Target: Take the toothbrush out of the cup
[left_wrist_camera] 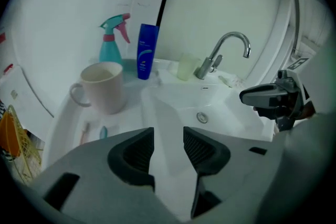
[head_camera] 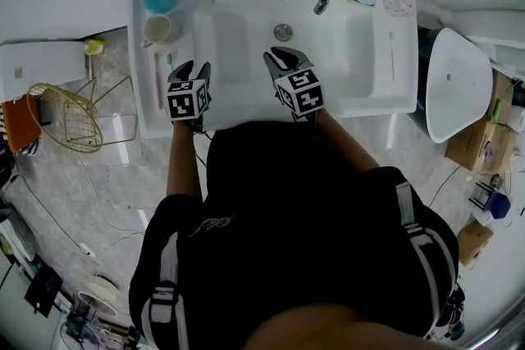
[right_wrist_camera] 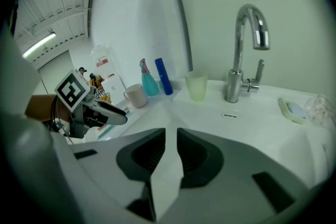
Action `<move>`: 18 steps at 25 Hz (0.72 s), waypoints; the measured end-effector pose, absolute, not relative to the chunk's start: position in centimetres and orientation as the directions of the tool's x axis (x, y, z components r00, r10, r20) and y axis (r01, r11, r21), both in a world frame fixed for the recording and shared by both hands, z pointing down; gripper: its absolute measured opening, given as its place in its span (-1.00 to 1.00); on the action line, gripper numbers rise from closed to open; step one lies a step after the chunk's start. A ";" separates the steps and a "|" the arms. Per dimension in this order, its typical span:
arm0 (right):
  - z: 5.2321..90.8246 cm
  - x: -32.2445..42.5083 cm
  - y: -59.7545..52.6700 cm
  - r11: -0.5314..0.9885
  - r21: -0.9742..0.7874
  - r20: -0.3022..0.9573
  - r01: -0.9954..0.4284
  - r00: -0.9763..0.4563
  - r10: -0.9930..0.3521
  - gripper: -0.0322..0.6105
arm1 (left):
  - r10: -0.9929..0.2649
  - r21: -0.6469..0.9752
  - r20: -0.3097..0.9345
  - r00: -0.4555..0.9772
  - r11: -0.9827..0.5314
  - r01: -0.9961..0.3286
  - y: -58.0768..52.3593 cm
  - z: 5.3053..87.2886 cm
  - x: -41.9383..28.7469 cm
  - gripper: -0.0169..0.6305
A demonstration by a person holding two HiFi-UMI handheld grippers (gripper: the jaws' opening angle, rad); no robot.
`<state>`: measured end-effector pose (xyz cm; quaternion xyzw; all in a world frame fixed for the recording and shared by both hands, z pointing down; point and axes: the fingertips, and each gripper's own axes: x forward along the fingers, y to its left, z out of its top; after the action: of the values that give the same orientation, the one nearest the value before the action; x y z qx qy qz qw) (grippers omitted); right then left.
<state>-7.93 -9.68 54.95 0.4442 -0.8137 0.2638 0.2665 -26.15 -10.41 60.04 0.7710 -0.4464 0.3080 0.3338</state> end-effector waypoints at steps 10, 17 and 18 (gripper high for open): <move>56.9 -0.6 -6.7 0.289 -0.201 0.705 -0.936 -0.343 -0.621 -0.67 | -0.368 0.336 0.742 0.560 -0.519 -0.786 -9.6 60.0 -16.3 -0.40; 55.0 3.2 -6.8 0.209 -0.125 0.682 -0.970 -0.237 -0.692 -0.78 | -0.399 0.519 0.583 0.708 -0.487 -0.702 -10.2 56.2 -10.9 -0.55; 54.3 3.7 -7.1 0.198 -0.118 0.670 -0.973 -0.225 -0.707 -0.79 | -0.409 0.513 0.568 0.714 -0.503 -0.696 -10.4 55.3 -10.3 -0.60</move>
<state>3.71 -7.05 54.30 0.5722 -0.7342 0.2712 0.2450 -10.35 -10.41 55.27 0.8457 -0.3264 0.1905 0.3768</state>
